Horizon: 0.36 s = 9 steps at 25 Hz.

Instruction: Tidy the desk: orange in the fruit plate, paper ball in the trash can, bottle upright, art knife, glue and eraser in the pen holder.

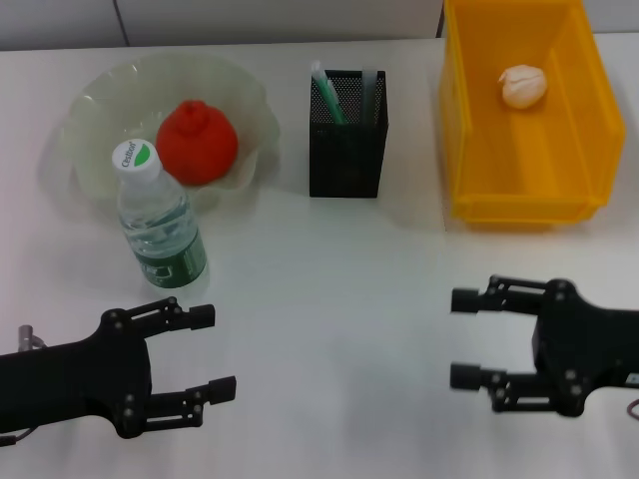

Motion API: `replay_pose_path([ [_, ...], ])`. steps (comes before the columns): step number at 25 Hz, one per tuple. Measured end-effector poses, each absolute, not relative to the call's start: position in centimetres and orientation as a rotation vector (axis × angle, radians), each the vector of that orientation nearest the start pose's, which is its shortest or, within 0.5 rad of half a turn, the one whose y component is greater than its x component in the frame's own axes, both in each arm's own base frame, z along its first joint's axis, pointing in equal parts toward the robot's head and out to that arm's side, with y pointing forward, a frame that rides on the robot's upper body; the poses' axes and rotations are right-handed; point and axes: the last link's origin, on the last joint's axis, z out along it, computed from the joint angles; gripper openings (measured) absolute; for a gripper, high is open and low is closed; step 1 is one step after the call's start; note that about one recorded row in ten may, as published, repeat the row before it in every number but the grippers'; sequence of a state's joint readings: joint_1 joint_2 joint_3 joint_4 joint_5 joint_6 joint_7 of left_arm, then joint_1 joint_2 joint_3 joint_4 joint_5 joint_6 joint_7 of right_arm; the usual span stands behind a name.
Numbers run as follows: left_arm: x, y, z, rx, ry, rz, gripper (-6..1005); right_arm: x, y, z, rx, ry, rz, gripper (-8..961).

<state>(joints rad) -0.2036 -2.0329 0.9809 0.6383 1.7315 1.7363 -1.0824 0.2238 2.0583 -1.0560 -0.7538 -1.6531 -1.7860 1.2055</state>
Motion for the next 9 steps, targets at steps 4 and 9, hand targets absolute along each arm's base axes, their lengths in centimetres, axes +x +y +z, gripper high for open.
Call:
replay_pose_path([
  [4, -30.7, 22.3, -0.52, -2.805, -0.47, -0.854, 812, 27.1, 23.61, -0.89, -2.919, 0.407, 0.926, 741],
  [9, -30.41, 22.61, -0.62, -2.813, -0.457, -0.858, 812, 27.04, 23.71, -1.07, -2.929, 0.41, 0.92, 741],
])
